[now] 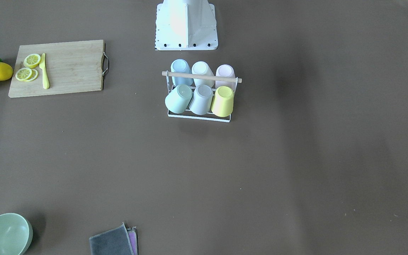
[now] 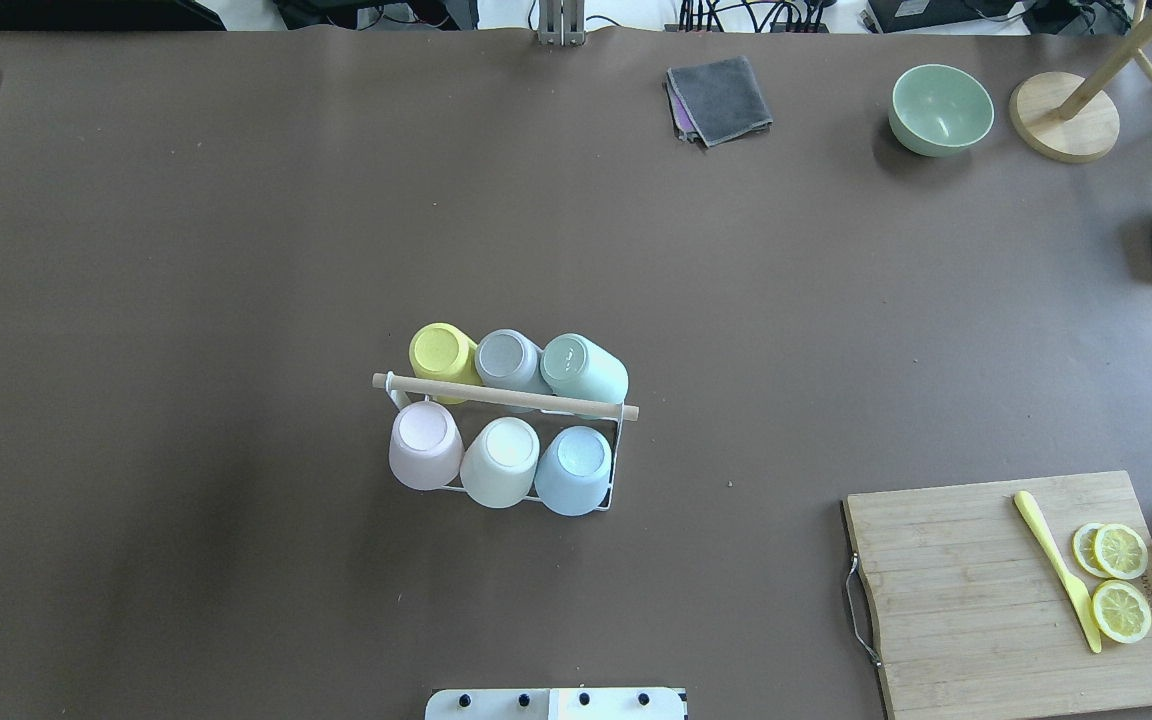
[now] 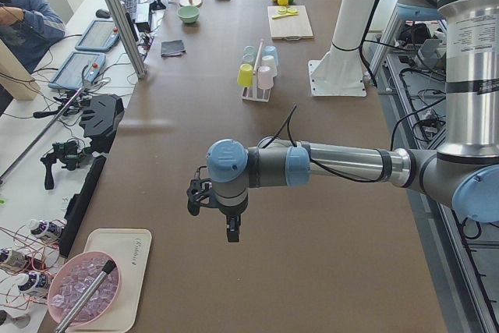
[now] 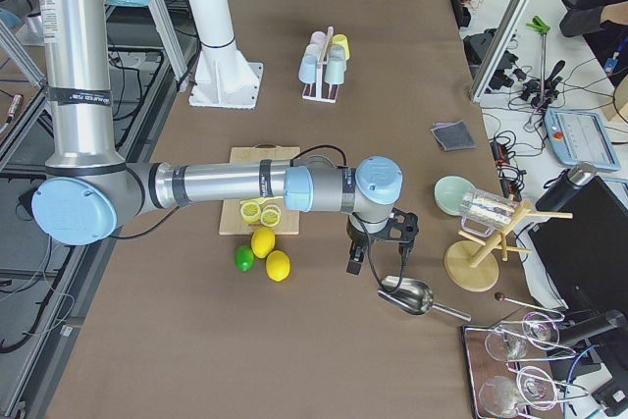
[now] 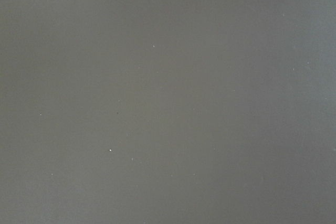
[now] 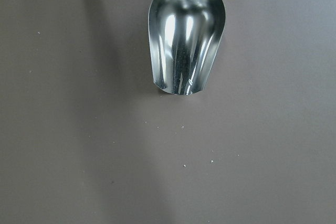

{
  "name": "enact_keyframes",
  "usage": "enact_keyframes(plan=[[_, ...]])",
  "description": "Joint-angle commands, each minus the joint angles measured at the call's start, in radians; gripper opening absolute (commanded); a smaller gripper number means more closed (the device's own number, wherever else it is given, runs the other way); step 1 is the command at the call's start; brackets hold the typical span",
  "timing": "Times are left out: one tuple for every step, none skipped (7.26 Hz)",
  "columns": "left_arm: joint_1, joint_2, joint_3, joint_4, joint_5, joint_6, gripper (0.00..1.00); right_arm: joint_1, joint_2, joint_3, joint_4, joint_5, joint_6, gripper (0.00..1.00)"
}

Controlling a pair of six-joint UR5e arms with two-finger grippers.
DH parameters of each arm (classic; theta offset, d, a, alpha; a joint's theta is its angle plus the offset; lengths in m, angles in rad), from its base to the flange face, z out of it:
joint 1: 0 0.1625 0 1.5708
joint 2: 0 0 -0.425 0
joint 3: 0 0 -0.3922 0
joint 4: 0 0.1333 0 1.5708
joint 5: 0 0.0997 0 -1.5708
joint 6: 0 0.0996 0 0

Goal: Place cup on cup holder

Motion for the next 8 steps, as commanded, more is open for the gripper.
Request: enact_keyframes(plan=[[-0.01, 0.002, 0.016, 0.007, -0.036, 0.01, 0.99, -0.005, -0.001, 0.0, -0.001, -0.001, 0.0, 1.0], [-0.01, -0.007, 0.017, 0.016, -0.034, 0.006, 0.99, -0.005, -0.002, 0.002, 0.002, -0.002, -0.001, 1.0], [-0.01, -0.004, 0.016, 0.016, -0.034, 0.006, 0.99, -0.005, -0.002, 0.0, 0.002, -0.002, -0.001, 1.0], [-0.01, -0.002, 0.016, 0.016, -0.034, 0.008, 0.99, -0.005, -0.002, 0.0, 0.003, -0.002, -0.004, 1.0], [-0.011, 0.001, 0.014, 0.018, -0.033, 0.006, 0.99, -0.006, -0.001, 0.0, 0.007, -0.001, -0.007, 1.0], [-0.01, 0.007, 0.016, 0.018, -0.033, 0.006, 0.99, -0.005, -0.002, 0.0, 0.01, -0.001, -0.009, 1.0], [-0.01, 0.001, 0.019, 0.018, -0.031, 0.006, 0.99, -0.005, -0.002, 0.002, 0.011, -0.002, -0.012, 1.0], [-0.011, 0.005, 0.032, 0.018, -0.033, 0.008, 0.99, -0.005, -0.002, 0.0, 0.011, -0.001, -0.012, 1.0]])
